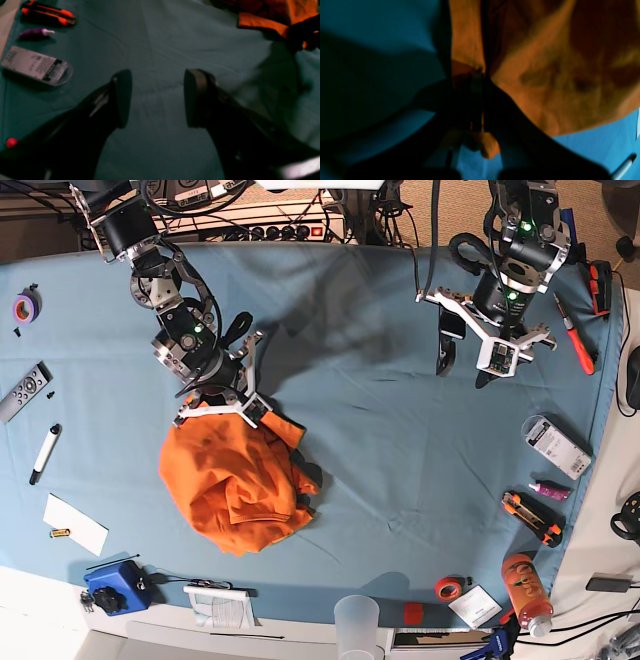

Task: Layout the t-shirt on the table in an organized manner, then fold the t-shirt properly
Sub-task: 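Grasp the orange t-shirt with the right gripper and drag it aside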

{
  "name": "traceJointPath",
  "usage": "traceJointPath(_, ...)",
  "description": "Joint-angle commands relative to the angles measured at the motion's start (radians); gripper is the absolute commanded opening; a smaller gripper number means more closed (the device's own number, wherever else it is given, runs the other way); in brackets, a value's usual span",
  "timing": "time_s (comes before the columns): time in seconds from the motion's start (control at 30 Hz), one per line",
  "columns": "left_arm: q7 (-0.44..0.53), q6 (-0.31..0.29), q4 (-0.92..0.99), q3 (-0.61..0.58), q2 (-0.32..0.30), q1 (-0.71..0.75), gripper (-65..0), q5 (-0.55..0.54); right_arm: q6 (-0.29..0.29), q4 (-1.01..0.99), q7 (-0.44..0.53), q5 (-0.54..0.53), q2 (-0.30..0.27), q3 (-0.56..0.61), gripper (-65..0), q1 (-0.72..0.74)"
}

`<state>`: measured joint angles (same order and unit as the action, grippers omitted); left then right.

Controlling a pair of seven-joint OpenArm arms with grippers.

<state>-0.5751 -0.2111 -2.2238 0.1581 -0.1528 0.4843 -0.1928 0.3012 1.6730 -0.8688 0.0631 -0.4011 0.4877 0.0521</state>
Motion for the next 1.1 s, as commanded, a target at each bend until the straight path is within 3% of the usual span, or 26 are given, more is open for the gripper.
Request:
traceJointPath(0.0,0.023,0.003,-0.015,0.001,-0.002,-0.003,-31.3,-0.006,-0.021,0.026,-0.019,0.013,-0.011,-0.004,-65.0,0.01)
traceJointPath(0.3,0.023,0.003,-0.015,0.001,-0.002,-0.002,-31.3,-0.006,-0.112,0.275,-0.023,0.022,-0.011,-0.005,-65.0,0.009)
traceJointPath(0.47,0.022,0.003,-0.015,0.001,-0.003,-0.002,-31.3,-0.006,-0.155,0.322,-0.037,0.073,0.018,-0.053,-65.0,0.009)
traceJointPath(0.6,0.022,0.003,-0.015,0.001,-0.003,-0.002,-31.3,-0.006,-0.189,0.336,-0.053,0.059,0.061,-0.218,-65.0,0.008)
traceJointPath(0.8,0.022,-0.004,-0.015,0.001,-0.003,-0.003,-31.3,-0.006,-0.19,0.336,-0.084,-0.061,0.063,-0.542,-65.0,-0.039)
traceJointPath(0.93,0.023,-0.084,-0.015,-0.01,-0.003,-0.003,-31.3,-0.022,-0.187,0.335,-0.084,-0.114,0.063,-0.759,-65.0,-0.12)
traceJointPath(1.07,0.023,-0.105,-0.013,-0.077,-0.003,-0.015,-31.3,-0.043,-0.177,0.334,-0.08,-0.175,0.063,-0.936,-65.0,-0.198)
